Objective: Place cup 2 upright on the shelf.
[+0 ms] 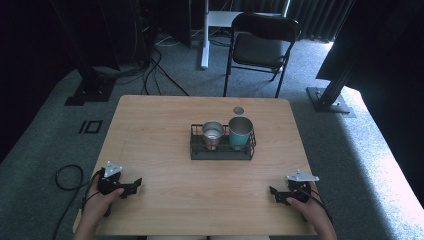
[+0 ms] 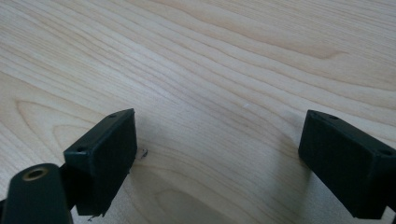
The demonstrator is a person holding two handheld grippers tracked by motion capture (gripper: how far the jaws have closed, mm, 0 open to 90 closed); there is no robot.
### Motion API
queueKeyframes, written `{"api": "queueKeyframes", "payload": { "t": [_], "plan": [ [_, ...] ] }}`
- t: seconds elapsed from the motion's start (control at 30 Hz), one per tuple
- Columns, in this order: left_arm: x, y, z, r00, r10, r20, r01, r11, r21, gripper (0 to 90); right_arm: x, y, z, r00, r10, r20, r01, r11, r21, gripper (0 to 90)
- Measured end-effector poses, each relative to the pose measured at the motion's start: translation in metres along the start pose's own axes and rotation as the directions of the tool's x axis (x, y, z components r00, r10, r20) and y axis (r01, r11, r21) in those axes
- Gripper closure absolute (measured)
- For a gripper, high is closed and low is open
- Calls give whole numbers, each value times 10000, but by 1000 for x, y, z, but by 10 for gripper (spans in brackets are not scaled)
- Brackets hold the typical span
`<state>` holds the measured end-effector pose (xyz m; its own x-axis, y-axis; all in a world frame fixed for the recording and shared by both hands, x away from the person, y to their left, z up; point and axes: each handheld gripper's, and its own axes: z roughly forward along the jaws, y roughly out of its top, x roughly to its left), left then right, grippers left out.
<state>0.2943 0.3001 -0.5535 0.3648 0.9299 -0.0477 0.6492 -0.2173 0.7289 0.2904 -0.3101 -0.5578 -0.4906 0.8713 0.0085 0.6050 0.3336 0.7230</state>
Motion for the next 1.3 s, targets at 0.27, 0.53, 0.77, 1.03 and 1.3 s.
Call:
{"api": "queueKeyframes", "payload": {
  "t": [0.27,0.53,0.77,1.03,1.3],
  "plan": [
    [0,-1,1,9996,277,-10,-276,9988,411,35,0,0,0,10000,1,0,-1,10000,1,110],
    [-7,1,5,9984,387,-423,-363,9977,577,26,0,0,0,10000,8,-1,-8,10000,4,110],
    [-12,4,8,9953,-119,-958,173,9983,562,22,0,0,0,10000,8,-1,-8,10000,4,110],
    [-13,4,8,9942,-231,-1054,288,9982,527,22,0,0,0,10000,8,1,-8,10000,2,110],
    [-13,4,8,9942,-230,-1052,287,9982,530,22,0,0,0,10000,9,1,-9,10000,2,110]
  ]
}}
